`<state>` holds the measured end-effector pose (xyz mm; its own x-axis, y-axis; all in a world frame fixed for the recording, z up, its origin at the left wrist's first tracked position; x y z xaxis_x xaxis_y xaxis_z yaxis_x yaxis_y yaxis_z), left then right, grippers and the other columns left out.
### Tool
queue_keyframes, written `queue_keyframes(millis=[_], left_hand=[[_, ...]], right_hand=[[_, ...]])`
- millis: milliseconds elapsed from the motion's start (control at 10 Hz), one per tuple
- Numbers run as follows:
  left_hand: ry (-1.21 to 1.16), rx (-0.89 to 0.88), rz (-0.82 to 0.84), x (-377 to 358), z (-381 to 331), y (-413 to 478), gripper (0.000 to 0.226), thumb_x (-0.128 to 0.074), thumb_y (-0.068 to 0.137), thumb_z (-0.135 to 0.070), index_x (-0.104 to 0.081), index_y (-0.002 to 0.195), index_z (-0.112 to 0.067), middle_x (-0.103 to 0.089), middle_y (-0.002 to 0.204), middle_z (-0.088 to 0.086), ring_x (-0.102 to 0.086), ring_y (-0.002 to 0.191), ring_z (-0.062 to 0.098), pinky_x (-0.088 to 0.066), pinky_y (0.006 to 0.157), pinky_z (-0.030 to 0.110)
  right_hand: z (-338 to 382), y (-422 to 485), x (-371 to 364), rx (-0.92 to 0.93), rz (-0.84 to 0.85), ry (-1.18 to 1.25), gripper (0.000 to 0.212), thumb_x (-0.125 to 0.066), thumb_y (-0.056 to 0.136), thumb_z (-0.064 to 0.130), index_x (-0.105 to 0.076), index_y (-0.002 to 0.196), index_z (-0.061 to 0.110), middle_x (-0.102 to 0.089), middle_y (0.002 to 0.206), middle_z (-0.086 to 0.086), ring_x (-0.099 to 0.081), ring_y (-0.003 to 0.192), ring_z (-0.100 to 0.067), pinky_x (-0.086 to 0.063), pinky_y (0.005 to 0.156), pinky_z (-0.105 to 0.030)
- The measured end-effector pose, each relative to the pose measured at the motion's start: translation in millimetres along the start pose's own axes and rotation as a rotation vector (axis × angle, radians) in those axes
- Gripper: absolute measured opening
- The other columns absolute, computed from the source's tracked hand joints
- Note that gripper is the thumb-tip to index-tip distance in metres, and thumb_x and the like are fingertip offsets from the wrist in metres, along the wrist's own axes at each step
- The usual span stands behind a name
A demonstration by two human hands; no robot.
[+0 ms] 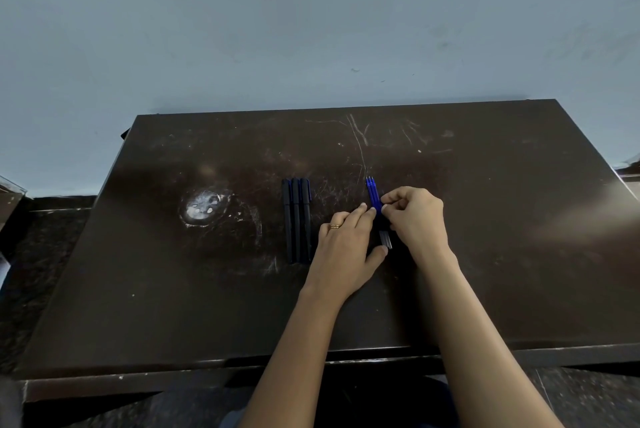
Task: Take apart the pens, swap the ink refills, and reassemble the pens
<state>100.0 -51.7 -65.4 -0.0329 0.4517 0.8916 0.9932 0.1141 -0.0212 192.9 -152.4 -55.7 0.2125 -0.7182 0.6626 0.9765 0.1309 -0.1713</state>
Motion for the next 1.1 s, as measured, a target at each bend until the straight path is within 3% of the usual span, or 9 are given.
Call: queue_keyframes(millis=[200, 300, 500, 600, 700, 900, 1100], left_hand=[[0.007, -0.002, -0.029, 2, 1, 0, 0.062, -0.052, 0.094, -0.036, -0.029, 0.149, -0.019, -0.031, 0.156, 0.000, -0.030, 0.139, 0.018, -0.030, 0.110, 0.038], [0.002, 0.017, -0.122, 10, -1, -1, 0.057, -0.050, 0.095, -0.031, -0.032, 0.148, -0.017, -0.035, 0.154, 0.001, -0.035, 0.137, 0.019, -0.032, 0.108, 0.037], [0.047, 0.052, -0.313, 36, 6, -7, 0.052, -0.045, 0.097, -0.027, -0.035, 0.147, -0.013, -0.037, 0.153, 0.005, -0.038, 0.137, 0.021, -0.035, 0.107, 0.039], [0.098, 0.071, -0.380, 49, 9, -15, 0.053, -0.035, 0.096, -0.031, -0.037, 0.146, -0.012, -0.039, 0.151, 0.007, -0.039, 0.138, 0.022, -0.038, 0.106, 0.041], [0.152, 0.062, -0.440, 68, 7, -23, 0.053, -0.031, 0.097, -0.032, -0.038, 0.145, -0.010, -0.039, 0.151, 0.008, -0.038, 0.139, 0.023, -0.037, 0.107, 0.041], [0.243, 0.047, -0.560, 140, -12, -37, 0.054, -0.024, 0.100, -0.032, -0.032, 0.147, -0.008, -0.033, 0.154, 0.010, -0.030, 0.143, 0.023, -0.025, 0.117, 0.041], [0.346, 0.014, -0.710, 229, -52, -65, 0.055, -0.028, 0.096, -0.030, -0.036, 0.145, -0.005, -0.038, 0.151, 0.014, -0.038, 0.139, 0.027, -0.026, 0.115, 0.042]], right_hand=[[6, -3, 3, 0.042, -0.056, -0.021, 0.019, -0.060, 0.089, 0.009, -0.071, 0.104, 0.012, -0.067, 0.086, -0.001, -0.061, 0.076, -0.013, -0.050, 0.071, -0.026], [13, -9, 2, 0.141, -0.130, -0.066, 0.021, -0.059, 0.088, 0.012, -0.069, 0.108, 0.012, -0.067, 0.098, -0.007, -0.064, 0.089, -0.022, -0.053, 0.081, -0.037], [33, -28, 3, 0.372, -0.172, -0.135, 0.029, -0.053, 0.092, 0.007, -0.060, 0.121, 0.006, -0.058, 0.120, -0.012, -0.048, 0.115, -0.027, -0.035, 0.086, -0.023], [41, -39, 9, 0.458, -0.208, -0.198, 0.036, -0.056, 0.092, 0.007, -0.057, 0.128, 0.003, -0.054, 0.132, -0.016, -0.046, 0.126, -0.030, -0.039, 0.102, -0.031], [53, -50, 16, 0.509, -0.210, -0.271, 0.046, -0.058, 0.091, 0.008, -0.049, 0.136, 0.001, -0.042, 0.147, -0.022, -0.035, 0.139, -0.035, -0.029, 0.114, -0.039], [98, -80, 54, 0.594, -0.266, -0.320, 0.058, -0.054, 0.093, 0.013, -0.034, 0.146, 0.003, -0.018, 0.159, -0.020, -0.010, 0.150, -0.033, -0.018, 0.119, -0.041], [159, -120, 121, 0.696, -0.405, -0.284, 0.062, -0.054, 0.093, 0.015, -0.030, 0.148, 0.004, -0.009, 0.161, -0.020, -0.003, 0.150, -0.032, -0.009, 0.119, -0.036]])
Point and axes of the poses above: each hand's wrist, its own y-axis towards the middle knuckle, its own x-axis out of the back of the hand, z = x × y, the point moved 2 cm from there along y, towards the middle knuckle
